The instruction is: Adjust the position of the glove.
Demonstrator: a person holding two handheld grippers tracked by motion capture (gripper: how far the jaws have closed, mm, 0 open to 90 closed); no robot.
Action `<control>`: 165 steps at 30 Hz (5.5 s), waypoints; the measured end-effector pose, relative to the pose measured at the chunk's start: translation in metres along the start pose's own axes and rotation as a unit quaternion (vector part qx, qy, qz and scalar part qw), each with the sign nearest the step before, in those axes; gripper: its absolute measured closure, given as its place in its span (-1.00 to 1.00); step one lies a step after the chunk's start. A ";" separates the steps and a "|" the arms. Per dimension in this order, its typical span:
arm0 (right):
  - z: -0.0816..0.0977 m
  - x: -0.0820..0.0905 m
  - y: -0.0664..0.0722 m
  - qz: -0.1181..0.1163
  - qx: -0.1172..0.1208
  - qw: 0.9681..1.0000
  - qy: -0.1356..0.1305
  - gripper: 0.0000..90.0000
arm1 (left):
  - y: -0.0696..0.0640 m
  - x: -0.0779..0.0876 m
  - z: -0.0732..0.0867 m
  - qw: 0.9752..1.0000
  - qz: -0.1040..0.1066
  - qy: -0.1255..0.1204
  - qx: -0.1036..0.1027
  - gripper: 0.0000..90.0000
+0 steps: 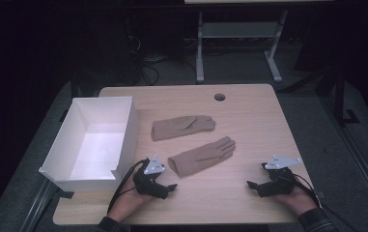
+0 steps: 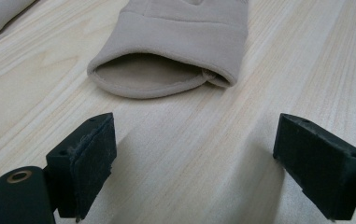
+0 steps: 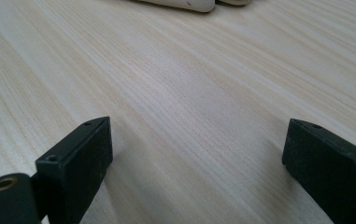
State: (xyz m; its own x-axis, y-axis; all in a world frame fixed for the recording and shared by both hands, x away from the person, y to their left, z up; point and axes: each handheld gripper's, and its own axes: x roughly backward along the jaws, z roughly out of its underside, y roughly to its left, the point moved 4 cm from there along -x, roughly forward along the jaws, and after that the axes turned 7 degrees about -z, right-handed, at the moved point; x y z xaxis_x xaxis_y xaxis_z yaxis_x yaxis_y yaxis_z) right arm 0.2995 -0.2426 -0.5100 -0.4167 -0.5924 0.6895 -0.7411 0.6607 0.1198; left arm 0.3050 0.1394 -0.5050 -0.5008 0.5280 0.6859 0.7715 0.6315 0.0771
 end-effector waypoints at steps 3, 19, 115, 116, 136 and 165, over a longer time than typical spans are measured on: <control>0.000 0.000 0.000 -0.001 -0.002 1.000 0.001 -0.82 | -0.001 -0.001 -0.001 1.000 -0.002 0.001 0.003 -0.72; 0.000 0.000 0.001 -0.002 -0.002 1.000 0.001 -0.82 | 0.006 0.004 -0.026 1.000 -0.017 -0.005 0.025 -0.07; -0.001 0.002 0.004 -0.007 0.000 1.000 0.010 -0.69 | -0.034 -0.022 -0.054 0.995 0.075 0.059 -0.027 0.40; -0.001 0.003 0.004 -0.012 0.006 1.000 0.011 -0.67 | -0.031 -0.020 -0.052 0.996 0.068 0.058 -0.027 0.31; -0.044 -0.008 0.037 -0.093 0.034 0.995 0.008 0.99 | -0.001 -0.001 -0.015 0.998 -0.018 0.048 0.026 -0.68; -0.061 -0.046 0.035 -0.091 0.061 0.993 0.049 1.00 | 0.008 -0.003 -0.006 0.999 -0.028 0.025 0.021 -0.71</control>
State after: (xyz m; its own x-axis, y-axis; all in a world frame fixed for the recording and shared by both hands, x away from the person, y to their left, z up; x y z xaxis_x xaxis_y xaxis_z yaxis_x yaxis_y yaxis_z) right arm 0.3246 -0.1637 -0.4937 -0.2221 -0.6453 0.7310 -0.8598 0.4832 0.1653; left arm 0.3149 0.1396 -0.5023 -0.5222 0.4628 0.7163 0.7249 0.6834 0.0869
